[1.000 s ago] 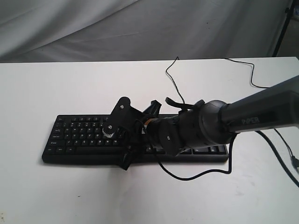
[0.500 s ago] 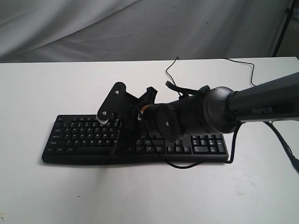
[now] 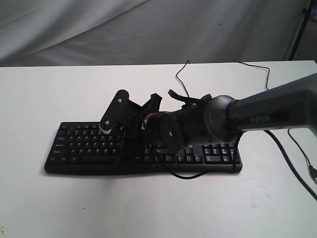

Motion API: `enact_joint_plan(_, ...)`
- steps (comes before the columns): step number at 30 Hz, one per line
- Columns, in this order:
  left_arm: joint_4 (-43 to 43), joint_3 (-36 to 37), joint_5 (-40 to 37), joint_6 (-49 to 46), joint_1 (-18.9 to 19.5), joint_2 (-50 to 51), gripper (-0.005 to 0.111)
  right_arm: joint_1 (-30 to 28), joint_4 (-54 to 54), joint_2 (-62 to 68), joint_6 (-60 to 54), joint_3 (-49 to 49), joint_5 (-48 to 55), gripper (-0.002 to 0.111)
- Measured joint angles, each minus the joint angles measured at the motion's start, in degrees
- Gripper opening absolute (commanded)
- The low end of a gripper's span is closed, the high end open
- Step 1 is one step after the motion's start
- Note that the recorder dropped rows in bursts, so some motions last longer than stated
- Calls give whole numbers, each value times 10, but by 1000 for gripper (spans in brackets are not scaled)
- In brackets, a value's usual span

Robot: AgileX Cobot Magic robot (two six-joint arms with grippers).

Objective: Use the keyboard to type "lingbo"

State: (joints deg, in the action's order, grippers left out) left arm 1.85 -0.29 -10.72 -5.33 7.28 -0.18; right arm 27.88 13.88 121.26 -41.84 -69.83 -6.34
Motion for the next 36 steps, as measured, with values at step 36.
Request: enact_joint_plan(36,0,0,0,0,0,0,1,1,-4,20,0,0,-27,0)
